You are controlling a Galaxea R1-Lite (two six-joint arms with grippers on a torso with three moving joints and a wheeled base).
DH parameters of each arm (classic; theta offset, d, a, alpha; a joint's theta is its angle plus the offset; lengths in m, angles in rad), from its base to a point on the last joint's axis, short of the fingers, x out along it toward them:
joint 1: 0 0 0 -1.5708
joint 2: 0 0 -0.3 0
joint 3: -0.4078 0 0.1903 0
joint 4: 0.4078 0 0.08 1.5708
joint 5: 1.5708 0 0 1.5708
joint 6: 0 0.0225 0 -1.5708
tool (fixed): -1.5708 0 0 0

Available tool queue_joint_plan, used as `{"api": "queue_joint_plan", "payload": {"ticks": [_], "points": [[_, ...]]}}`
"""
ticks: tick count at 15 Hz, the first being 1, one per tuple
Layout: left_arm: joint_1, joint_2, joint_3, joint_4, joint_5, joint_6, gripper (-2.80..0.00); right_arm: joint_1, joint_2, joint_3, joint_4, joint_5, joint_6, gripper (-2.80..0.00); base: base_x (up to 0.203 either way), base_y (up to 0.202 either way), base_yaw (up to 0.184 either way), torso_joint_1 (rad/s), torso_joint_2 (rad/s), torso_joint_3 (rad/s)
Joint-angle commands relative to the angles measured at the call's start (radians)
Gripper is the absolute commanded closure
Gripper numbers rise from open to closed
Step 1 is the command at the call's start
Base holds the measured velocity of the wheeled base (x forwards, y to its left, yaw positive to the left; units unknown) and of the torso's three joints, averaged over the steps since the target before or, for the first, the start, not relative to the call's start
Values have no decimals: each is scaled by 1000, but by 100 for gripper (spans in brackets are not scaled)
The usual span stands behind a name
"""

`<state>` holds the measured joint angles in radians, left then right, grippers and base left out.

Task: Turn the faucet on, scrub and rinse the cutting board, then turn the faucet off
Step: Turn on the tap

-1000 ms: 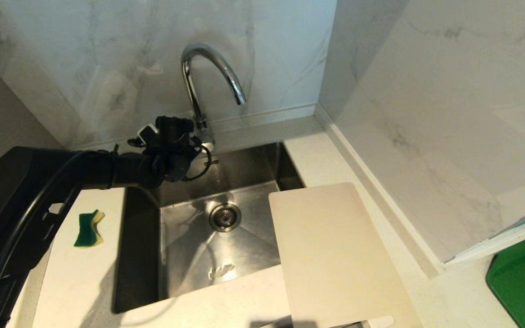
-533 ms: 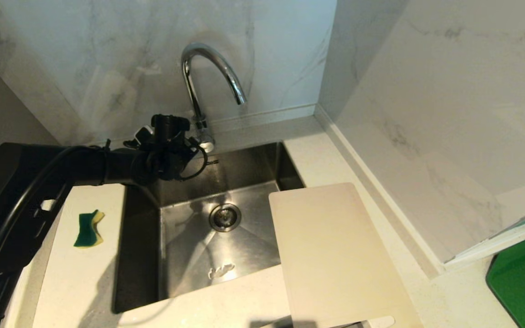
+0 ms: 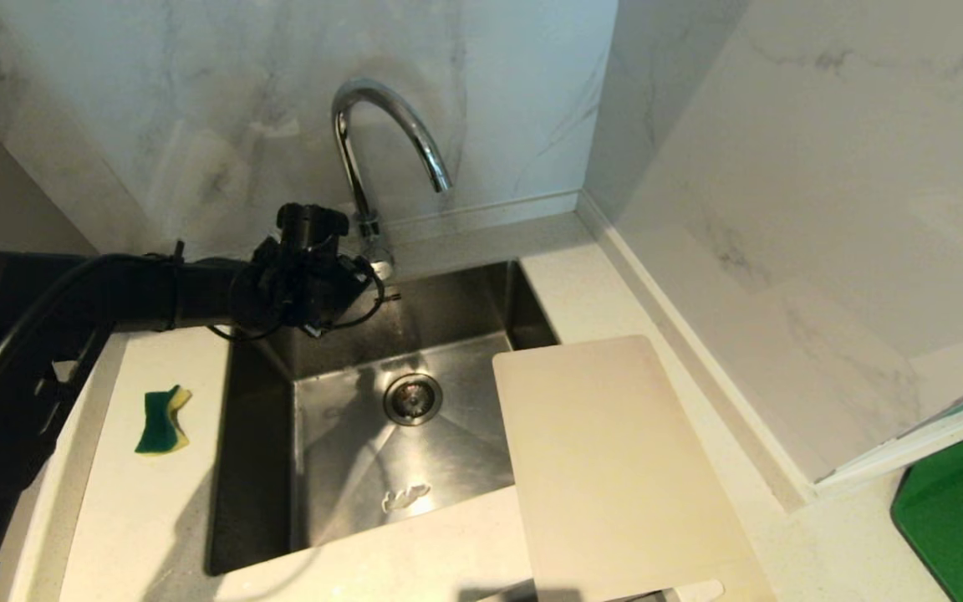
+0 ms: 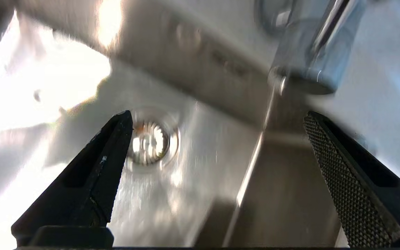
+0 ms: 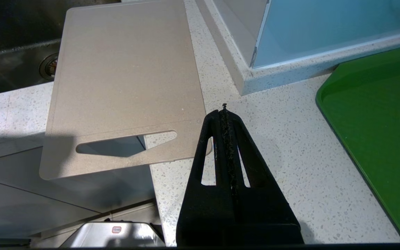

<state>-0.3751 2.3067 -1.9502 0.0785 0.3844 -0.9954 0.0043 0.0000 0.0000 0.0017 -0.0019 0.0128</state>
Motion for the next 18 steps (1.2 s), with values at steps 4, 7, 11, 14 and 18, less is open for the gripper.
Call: {"api": "queue_joint_plan", "payload": {"ticks": [4, 7, 11, 14, 18], "points": [[5, -38, -1, 70, -38, -18, -280, 0, 2, 1, 0, 0, 0, 0, 0, 0, 0, 0, 0, 0], [5, -77, 0, 75, -30, -21, -280, 0, 2, 1, 0, 0, 1, 0, 0, 0, 0, 0, 0, 0], [14, -179, 1, 115, -31, 72, -280, 0, 2, 0, 0, 0, 1, 0, 0, 0, 0, 0, 0, 0], [12, -169, 1, -98, 46, 119, -280, 0, 2, 0, 0, 0, 0, 0, 0, 0, 0, 0, 0, 0], [-20, -116, -3, -186, 137, 131, -280, 0, 2, 1, 0, 0, 0, 0, 0, 0, 0, 0, 0, 0]]}}
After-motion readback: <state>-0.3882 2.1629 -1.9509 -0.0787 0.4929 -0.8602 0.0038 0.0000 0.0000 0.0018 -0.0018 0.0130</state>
